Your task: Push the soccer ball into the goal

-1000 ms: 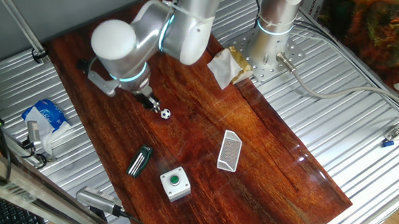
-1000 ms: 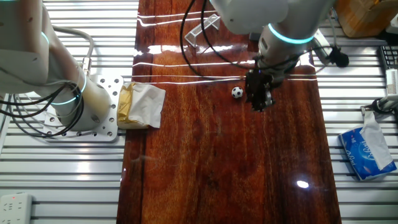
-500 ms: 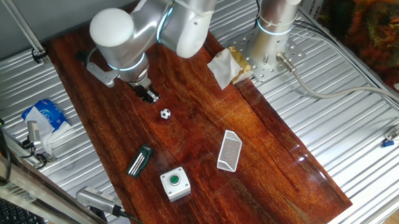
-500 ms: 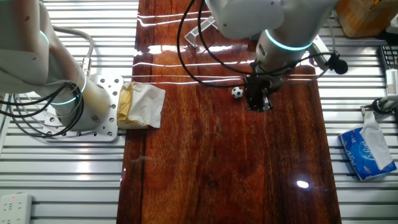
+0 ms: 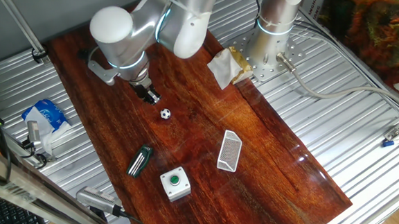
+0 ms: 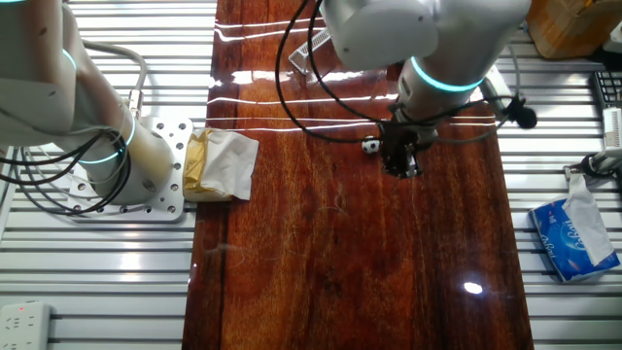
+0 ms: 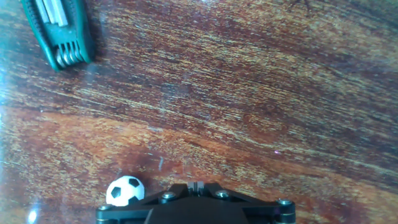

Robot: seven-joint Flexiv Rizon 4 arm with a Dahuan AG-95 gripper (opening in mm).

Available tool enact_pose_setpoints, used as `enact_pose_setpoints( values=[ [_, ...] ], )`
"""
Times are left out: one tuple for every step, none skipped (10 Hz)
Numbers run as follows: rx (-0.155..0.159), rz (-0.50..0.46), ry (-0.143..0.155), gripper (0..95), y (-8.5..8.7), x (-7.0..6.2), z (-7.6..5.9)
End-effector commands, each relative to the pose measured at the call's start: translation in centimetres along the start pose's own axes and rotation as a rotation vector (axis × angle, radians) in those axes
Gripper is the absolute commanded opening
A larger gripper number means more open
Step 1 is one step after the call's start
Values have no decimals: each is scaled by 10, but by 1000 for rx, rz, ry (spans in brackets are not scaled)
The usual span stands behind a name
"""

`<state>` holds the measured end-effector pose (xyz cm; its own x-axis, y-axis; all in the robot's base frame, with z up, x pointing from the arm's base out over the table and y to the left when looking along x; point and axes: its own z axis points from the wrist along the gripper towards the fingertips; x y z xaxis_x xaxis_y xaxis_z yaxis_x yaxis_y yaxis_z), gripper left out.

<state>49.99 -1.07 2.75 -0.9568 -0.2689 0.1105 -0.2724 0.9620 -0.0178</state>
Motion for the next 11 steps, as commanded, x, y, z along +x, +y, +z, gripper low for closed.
enact_pose_setpoints(
  values=[
    [4,6,-1,0,1,0,1],
    [0,21,-1,0,6,0,2],
    [-1,33,0,0,10,-2,3],
    [-19,58,-3,0,16,-3,4],
    [-23,62,-5,0,18,-3,5],
    [-32,64,-6,0,18,-3,5],
    [-38,71,-4,0,18,-3,5],
    [-57,95,2,0,18,-3,5],
    [-52,99,1,0,18,-3,5],
    [-50,97,0,0,18,-3,5],
    [-47,93,0,0,18,-3,5]
  ],
)
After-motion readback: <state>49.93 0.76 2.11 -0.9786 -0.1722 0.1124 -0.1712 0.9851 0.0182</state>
